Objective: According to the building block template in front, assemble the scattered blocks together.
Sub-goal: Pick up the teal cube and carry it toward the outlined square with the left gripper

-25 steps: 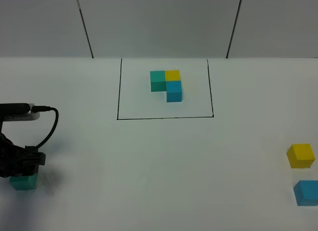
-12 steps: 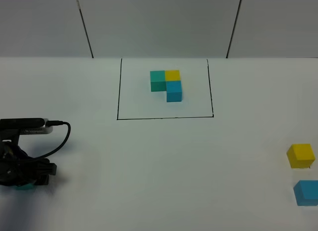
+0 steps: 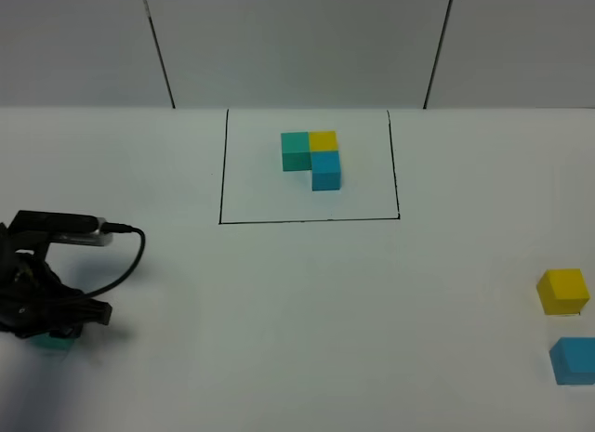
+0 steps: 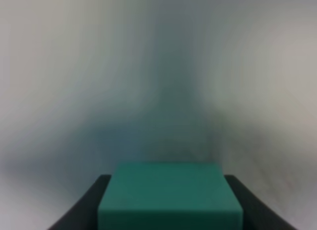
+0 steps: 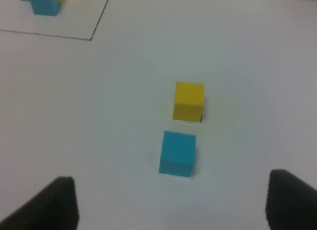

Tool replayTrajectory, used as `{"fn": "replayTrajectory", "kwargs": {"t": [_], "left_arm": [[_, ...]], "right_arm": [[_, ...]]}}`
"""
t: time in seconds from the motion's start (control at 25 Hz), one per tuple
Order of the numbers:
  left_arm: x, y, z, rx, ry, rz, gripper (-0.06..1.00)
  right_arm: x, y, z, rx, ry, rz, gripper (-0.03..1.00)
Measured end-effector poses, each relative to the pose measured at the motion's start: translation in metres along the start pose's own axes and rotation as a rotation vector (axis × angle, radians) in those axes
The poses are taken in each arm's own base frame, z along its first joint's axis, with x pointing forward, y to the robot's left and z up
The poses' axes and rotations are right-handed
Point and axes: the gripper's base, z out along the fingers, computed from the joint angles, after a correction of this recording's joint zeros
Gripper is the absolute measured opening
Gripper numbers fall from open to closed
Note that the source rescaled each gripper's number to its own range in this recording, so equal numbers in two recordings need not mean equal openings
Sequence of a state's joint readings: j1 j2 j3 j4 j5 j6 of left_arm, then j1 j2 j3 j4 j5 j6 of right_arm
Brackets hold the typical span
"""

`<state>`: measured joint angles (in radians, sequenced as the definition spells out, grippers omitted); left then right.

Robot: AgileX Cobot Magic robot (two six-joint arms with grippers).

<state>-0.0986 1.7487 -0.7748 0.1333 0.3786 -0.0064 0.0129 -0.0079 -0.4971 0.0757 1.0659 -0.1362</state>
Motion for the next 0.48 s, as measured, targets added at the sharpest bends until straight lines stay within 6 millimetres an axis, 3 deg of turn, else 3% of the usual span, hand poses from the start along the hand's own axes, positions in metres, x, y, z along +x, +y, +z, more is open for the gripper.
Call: {"fn": "replayTrajectory", "kwargs": {"t": [0.24,0.48], "left_arm": [[-0.036,-0.065,-0.039,0.111,0.013,0.691,0.02],[-0.067,-0.127,-0.076,0.205,-0.159,1.044,0.02]], "right_arm": [[0.0,0.0,0.0,0.0,0.0,0.0,0.6],[0.0,0.0,0.0,0.0,0.0,0.0,0.6]]}}
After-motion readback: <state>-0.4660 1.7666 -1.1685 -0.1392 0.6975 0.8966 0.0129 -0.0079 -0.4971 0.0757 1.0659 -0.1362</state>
